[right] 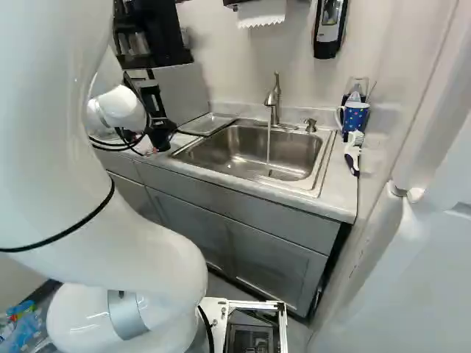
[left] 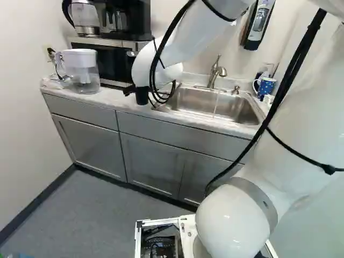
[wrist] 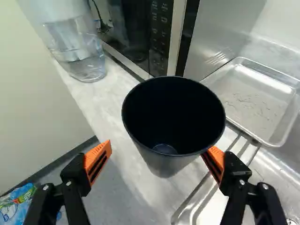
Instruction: Rinse the cup and place it in the tray
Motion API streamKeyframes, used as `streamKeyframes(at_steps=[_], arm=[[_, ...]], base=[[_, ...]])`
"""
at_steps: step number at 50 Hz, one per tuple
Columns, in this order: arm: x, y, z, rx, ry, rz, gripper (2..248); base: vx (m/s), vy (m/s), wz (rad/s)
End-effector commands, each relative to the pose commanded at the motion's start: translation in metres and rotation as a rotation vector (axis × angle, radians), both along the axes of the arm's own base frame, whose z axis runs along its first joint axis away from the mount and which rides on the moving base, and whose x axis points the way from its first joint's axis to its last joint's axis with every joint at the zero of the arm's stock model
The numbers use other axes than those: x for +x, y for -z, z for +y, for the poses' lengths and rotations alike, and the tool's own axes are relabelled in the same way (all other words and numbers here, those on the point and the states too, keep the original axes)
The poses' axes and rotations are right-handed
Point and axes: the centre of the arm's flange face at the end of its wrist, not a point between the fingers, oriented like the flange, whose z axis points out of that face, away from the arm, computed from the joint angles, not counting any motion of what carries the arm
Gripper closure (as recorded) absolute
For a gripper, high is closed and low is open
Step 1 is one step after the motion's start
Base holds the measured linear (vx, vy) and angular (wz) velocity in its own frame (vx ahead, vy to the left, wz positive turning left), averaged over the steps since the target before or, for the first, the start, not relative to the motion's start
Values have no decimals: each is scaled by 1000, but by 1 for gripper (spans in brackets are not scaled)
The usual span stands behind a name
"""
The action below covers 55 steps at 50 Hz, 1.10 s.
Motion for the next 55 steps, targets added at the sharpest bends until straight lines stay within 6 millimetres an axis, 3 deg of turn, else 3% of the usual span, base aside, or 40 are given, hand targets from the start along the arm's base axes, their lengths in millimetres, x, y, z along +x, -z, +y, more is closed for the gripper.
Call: streamKeyframes(at_steps=[9, 24, 55], arm=[[0, 7, -1, 5, 3, -11, 3], [-7, 3, -8, 33, 10, -69, 3], [-3, -7, -6, 83, 10, -177, 3]], base=[[0, 0, 0], [0, 0, 0], [0, 0, 0]])
